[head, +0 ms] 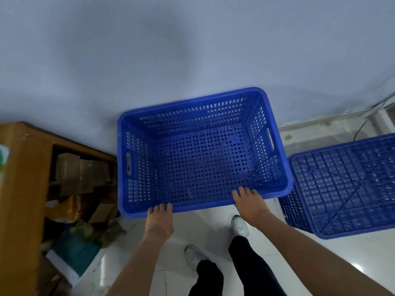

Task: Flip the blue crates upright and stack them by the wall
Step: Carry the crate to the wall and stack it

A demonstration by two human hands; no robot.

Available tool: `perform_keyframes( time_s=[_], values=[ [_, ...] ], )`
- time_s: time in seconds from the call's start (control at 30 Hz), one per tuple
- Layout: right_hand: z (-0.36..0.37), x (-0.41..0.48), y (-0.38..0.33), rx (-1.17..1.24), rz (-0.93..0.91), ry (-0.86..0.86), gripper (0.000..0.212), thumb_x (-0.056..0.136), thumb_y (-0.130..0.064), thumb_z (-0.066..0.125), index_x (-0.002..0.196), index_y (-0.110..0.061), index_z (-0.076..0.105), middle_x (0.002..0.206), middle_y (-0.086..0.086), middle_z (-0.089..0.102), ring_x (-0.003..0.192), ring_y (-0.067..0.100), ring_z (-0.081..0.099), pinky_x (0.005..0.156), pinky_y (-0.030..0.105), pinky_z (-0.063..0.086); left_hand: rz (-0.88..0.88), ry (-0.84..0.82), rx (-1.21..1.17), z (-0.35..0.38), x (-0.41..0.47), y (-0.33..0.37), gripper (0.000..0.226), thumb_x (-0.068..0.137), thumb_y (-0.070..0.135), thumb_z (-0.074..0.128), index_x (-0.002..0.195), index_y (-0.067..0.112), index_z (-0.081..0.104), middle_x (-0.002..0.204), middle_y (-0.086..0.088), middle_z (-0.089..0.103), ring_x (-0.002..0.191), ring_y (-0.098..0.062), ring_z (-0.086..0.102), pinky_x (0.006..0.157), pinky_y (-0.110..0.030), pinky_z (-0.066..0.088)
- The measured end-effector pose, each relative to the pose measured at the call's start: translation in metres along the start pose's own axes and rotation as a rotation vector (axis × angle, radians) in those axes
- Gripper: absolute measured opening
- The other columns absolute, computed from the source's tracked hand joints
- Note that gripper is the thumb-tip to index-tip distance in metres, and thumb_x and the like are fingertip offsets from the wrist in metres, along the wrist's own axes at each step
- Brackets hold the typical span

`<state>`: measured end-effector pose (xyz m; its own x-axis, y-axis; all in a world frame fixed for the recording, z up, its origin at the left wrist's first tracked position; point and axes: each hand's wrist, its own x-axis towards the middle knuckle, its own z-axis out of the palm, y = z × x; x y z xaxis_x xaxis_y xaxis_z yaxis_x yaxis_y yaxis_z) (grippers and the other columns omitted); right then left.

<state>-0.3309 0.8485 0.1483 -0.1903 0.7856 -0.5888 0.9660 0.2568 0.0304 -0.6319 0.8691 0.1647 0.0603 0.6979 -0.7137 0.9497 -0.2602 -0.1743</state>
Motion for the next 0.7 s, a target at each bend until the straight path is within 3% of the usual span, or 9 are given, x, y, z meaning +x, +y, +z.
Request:
perform_keyframes(
  time_s=[0.1, 0.17, 0.4, 0.53, 0.7],
  values=[
    [-0.015, -0.017, -0.001, 0.012, 0.007, -0.041, 0.048, 0.094, -0.021, 0.044, 0.139, -0.007, 0.032, 0.133, 0.014, 0.045, 0.120, 0.031, 0.046, 0.105, 0.044, 0.036, -0.012, -0.064, -0.153, -0.011, -0.022, 0.005, 0.069, 0.094, 0.019, 0.046, 0.155, 0.020, 0.012, 0.160, -0.007, 0.019, 0.147, -0.028, 0.020, 0.114, -0.042, 0.032],
    [-0.026, -0.035, 0.003, 0.017, 0.014, -0.052, 0.051, 0.094, -0.021, 0.042, 0.141, -0.005, 0.031, 0.137, 0.015, 0.044, 0.123, 0.031, 0.045, 0.106, 0.044, 0.034, -0.017, -0.107, -0.230, -0.022, -0.042, 0.012, 0.072, 0.095, 0.020, 0.045, 0.156, 0.023, 0.007, 0.164, -0.003, 0.008, 0.149, -0.026, 0.016, 0.113, -0.041, 0.034],
    [-0.052, -0.101, 0.015, 0.048, 0.040, -0.167, 0.047, 0.097, -0.022, 0.039, 0.141, -0.004, 0.038, 0.144, 0.016, 0.039, 0.130, 0.031, 0.040, 0.106, 0.041, 0.035, -0.036, -0.094, -0.403, -0.047, -0.110, 0.043, 0.069, 0.097, 0.023, 0.044, 0.157, 0.024, 0.009, 0.163, -0.003, 0.018, 0.145, -0.028, 0.029, 0.111, -0.040, 0.037],
    [-0.042, -0.150, 0.006, 0.152, 0.120, -0.244, 0.045, 0.096, -0.025, 0.040, 0.138, -0.009, 0.044, 0.144, 0.013, 0.043, 0.130, 0.030, 0.043, 0.105, 0.040, 0.038, 0.010, -0.007, -0.413, -0.047, -0.139, 0.055, 0.067, 0.096, 0.025, 0.049, 0.155, 0.020, 0.018, 0.152, -0.005, 0.038, 0.135, -0.026, 0.042, 0.110, -0.039, 0.039],
    [-0.018, -0.206, -0.024, 0.193, 0.216, -0.291, 0.048, 0.097, -0.026, 0.035, 0.140, -0.007, 0.042, 0.144, 0.016, 0.043, 0.131, 0.030, 0.044, 0.107, 0.039, 0.037, 0.051, 0.038, -0.454, -0.033, -0.172, 0.062, 0.065, 0.094, 0.025, 0.048, 0.153, 0.022, 0.022, 0.142, -0.006, 0.049, 0.127, -0.027, 0.050, 0.104, -0.038, 0.042]
  ],
)
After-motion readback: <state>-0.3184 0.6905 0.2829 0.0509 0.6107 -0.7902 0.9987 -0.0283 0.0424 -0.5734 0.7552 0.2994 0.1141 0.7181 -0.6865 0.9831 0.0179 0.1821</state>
